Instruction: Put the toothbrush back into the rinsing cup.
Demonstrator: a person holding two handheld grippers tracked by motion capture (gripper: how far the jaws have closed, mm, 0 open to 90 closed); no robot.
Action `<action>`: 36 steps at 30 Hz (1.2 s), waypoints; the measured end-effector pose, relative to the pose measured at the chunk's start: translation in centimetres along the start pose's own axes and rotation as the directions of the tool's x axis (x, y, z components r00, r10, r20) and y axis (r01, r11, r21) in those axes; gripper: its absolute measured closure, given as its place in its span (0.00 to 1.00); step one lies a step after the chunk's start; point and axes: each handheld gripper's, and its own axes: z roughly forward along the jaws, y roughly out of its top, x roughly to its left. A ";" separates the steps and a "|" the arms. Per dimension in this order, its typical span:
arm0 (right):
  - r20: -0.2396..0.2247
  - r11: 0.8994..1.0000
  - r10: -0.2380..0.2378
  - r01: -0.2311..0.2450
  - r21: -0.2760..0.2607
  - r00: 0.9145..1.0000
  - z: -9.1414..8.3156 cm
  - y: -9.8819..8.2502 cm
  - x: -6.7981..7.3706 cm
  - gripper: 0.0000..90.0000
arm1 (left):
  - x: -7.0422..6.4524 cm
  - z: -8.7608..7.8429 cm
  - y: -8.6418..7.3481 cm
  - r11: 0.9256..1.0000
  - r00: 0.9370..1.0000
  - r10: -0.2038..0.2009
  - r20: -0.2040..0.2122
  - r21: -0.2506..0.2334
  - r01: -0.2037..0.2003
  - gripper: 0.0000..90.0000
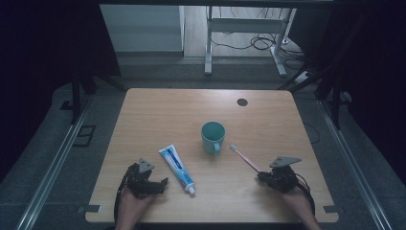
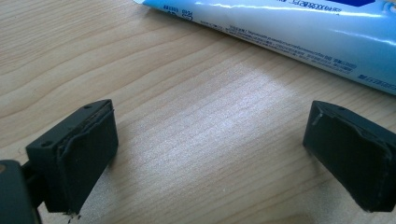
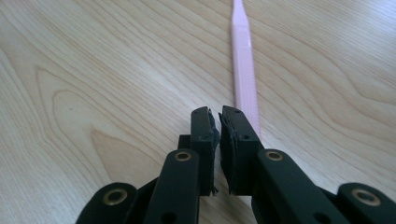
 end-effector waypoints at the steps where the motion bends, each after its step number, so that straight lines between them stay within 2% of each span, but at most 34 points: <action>1: 0.003 1.000 0.004 -0.004 0.006 1.000 -0.1 0.0 0.0 0.91 | 0.0 0.0 0.0 1.000 1.000 0.000 0.000 0.000 0.000 0.04; 6: -0.007 1.000 -0.002 0.002 0.020 1.000 -0.3 0.2 0.1 0.88 | 0.0 0.0 0.0 1.000 1.000 0.001 0.000 0.000 -0.001 0.04; 11: 0.016 1.000 -0.018 0.017 0.025 1.000 -1.2 1.0 0.0 0.84 | 0.0 0.0 0.0 1.000 1.000 0.001 0.000 0.001 -0.001 0.04; 14: 0.024 0.998 -0.024 0.023 0.063 0.999 -1.6 1.7 -0.4 0.80 | 0.0 0.0 0.0 1.000 1.000 -0.003 0.000 -0.001 0.003 0.04; 15: 0.027 0.994 -0.029 0.026 0.107 0.999 -1.6 2.2 -0.6 0.78 | 0.0 0.0 0.0 1.000 1.000 -0.004 0.000 -0.001 0.004 0.04; 16: 0.026 0.992 -0.033 0.030 0.126 0.999 -1.5 2.4 -0.7 0.77 | 0.0 0.0 0.0 1.000 1.000 -0.004 0.000 -0.001 0.004 0.04; 18: 0.026 0.989 -0.038 0.034 0.144 0.999 -1.3 2.7 -0.8 0.76 | 0.0 0.0 0.0 1.000 1.000 -0.004 0.000 0.000 0.004 0.04; 19: 0.025 0.983 -0.035 0.030 0.180 0.999 -1.0 3.2 -1.0 0.75 | 0.0 0.0 0.0 1.000 1.000 -0.004 0.000 0.000 0.004 0.04; 22: 0.020 0.972 -0.027 0.022 0.233 0.999 -0.5 4.0 -1.3 0.73 | 0.0 0.0 0.0 1.000 1.000 -0.004 0.000 0.000 0.004 0.04; 23: 0.020 0.972 -0.027 0.022 0.233 0.999 -0.5 4.0 -1.3 0.73 | 0.0 0.0 0.0 1.000 1.000 -0.004 0.000 0.000 0.004 0.04; 24: 0.013 0.964 -0.023 0.019 0.265 1.000 -0.1 4.7 -1.4 0.72 | 0.0 0.0 0.0 1.000 1.000 -0.004 0.000 0.000 0.004 0.04; 26: 0.009 0.954 -0.025 0.021 0.298 1.000 0.2 5.4 -1.4 0.71 | 0.0 0.0 0.0 1.000 1.000 -0.004 0.000 0.000 0.004 0.04; 27: 0.009 0.954 -0.025 0.021 0.298 1.000 0.2 5.4 -1.4 0.71 | 0.0 0.0 0.0 1.000 1.000 -0.004 0.000 0.000 0.004 0.04; 28: 0.007 0.945 -0.033 0.029 0.324 0.999 0.5 6.2 -1.3 0.71 | 0.0 0.0 0.0 1.000 1.000 -0.004 0.000 0.000 0.004 0.04; 29: 0.007 0.945 -0.033 0.029 0.324 0.999 0.5 6.2 -1.3 0.71 | 0.0 0.0 0.0 1.000 1.000 -0.004 0.000 0.000 0.004 0.04; 30: 0.007 0.941 -0.037 0.033 0.338 0.999 0.6 6.5 -1.3 0.70 | 0.0 0.0 0.0 1.000 1.000 -0.004 0.000 0.000 0.004 0.04; 31: 0.000 0.929 -0.036 0.034 0.369 0.999 1.0 7.2 -1.2 0.70 | 0.0 0.0 0.0 1.000 1.000 -0.004 0.000 0.000 0.004 0.04; 32: -0.001 0.922 -0.040 0.037 0.385 0.999 1.3 7.5 -1.2 0.70 | 0.0 0.0 0.0 1.000 1.000 -0.004 0.000 0.000 0.004 0.04; 33: -0.001 0.922 -0.040 0.037 0.385 0.999 1.3 7.5 -1.2 0.70 | 0.0 0.0 0.0 1.000 1.000 -0.004 0.000 0.000 0.004 0.04; 34: 0.001 0.906 -0.044 0.039 0.421 0.999 1.8 8.0 -1.1 0.69 | 0.0 0.0 0.0 1.000 1.000 -0.004 0.000 0.000 0.004 0.04; 35: 0.001 0.906 -0.044 0.039 0.421 0.999 1.8 8.0 -1.1 0.69 | 0.0 0.0 0.0 1.000 1.000 -0.004 0.000 0.000 0.004 0.04; 36: 0.001 0.898 -0.046 0.041 0.438 0.999 2.1 8.2 -1.1 0.69 | 0.0 0.0 0.0 1.000 1.000 -0.004 0.000 0.000 0.004 0.04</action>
